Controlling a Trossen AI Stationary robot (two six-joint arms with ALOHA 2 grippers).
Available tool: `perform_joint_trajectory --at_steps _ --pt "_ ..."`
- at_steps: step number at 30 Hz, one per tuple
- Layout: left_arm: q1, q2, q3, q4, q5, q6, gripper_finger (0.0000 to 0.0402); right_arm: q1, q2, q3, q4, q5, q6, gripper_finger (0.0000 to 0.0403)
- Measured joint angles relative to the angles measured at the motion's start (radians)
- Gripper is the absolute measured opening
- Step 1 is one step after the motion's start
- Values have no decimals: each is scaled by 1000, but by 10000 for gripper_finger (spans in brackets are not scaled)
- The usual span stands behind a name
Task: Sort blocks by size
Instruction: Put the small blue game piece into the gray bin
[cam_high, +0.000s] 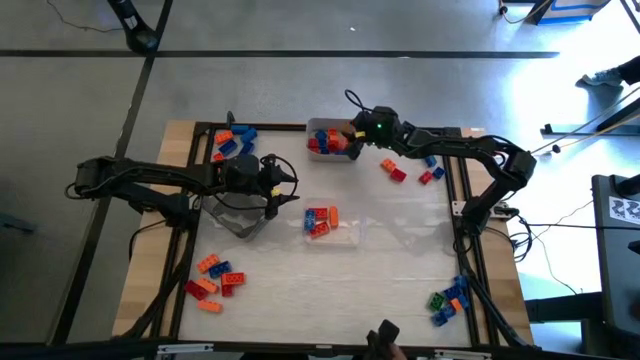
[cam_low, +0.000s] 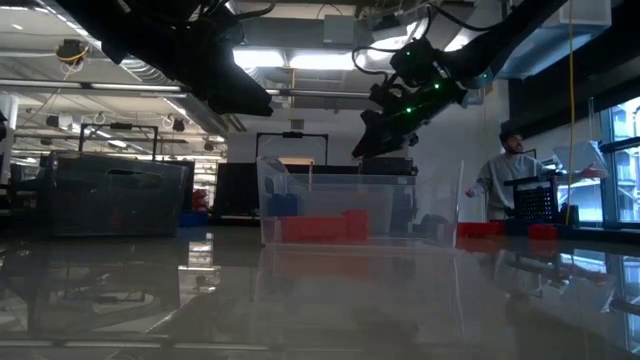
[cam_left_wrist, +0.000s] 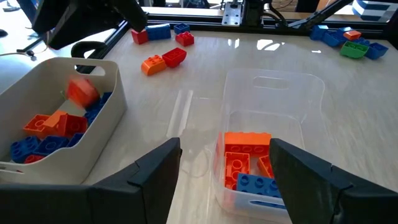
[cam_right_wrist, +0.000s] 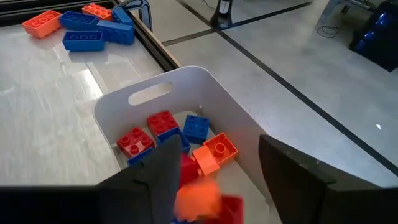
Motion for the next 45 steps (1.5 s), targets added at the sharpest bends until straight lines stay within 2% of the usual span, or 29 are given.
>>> perform_joint_trajectory --at_steps 5,11,18,25,36,39,45 --pt "0 0 0 -2 0 -2 232 2 -49 3 -85 35 -54 242" --pt "0 0 0 -9 0 -7 232 2 -204 104 -509 149 -64 243" --pt "0 0 0 -8 0 -6 232 0 -306 152 -928 285 97 243" --pt "-2 0 0 -8 0 5 232 -10 -273 152 -1225 382 273 243" --pt "-2 0 0 -8 1 16 232 -127 -115 151 -1462 351 426 237" --pt "-2 0 0 -8 0 16 232 -146 -81 143 -1473 334 428 215" --pt "-2 0 0 -12 0 16 232 -166 -45 76 -1476 301 432 138"
